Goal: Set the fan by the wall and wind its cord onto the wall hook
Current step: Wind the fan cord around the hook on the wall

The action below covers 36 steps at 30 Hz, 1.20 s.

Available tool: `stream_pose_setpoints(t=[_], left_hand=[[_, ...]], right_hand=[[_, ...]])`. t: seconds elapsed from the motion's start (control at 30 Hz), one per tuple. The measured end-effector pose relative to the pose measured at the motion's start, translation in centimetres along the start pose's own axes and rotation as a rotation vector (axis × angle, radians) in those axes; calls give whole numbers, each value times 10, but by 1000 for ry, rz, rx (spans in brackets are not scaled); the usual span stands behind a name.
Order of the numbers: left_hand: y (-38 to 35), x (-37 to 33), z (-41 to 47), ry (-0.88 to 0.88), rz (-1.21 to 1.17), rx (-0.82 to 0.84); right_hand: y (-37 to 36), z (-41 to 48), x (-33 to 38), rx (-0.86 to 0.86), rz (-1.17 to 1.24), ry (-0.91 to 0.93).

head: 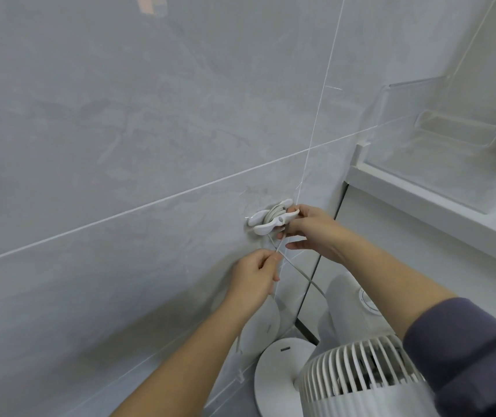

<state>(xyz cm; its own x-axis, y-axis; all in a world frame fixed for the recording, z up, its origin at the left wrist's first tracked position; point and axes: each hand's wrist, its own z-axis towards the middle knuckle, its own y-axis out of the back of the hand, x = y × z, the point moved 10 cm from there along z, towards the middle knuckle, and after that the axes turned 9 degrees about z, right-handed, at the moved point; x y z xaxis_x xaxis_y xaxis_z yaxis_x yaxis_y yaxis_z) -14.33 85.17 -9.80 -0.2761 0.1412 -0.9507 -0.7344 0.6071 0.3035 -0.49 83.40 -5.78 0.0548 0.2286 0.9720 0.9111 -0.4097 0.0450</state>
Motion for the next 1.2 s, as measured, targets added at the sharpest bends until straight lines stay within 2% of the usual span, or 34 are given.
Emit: stream_pose_setpoints(t=[0.13,0.27,0.5,0.57,0.73,0.8,0.97,1.2], left_hand=[[12,5,6,37,55,-110],[32,12,3,16,207,-194],[43,25,-5,30,146,-219],[46,25,-8,50,77,-224],[44,22,-16,127,-307,-244],[43,17,-19,149,-389,-256],[44,5,-22,153,-454,-292],[47,-2,-23,180,-461,-309]], right_hand=[[0,-2,2,-9,-43,13],[-3,-4,4,10,-129,36],[-6,-4,3,28,-252,35],[-7,-5,4,33,-265,37],[-8,-7,4,91,-236,21],[-9,-9,2,122,-197,2],[-12,-11,1,147,-123,-21],[-3,-8,2,61,-65,-33]])
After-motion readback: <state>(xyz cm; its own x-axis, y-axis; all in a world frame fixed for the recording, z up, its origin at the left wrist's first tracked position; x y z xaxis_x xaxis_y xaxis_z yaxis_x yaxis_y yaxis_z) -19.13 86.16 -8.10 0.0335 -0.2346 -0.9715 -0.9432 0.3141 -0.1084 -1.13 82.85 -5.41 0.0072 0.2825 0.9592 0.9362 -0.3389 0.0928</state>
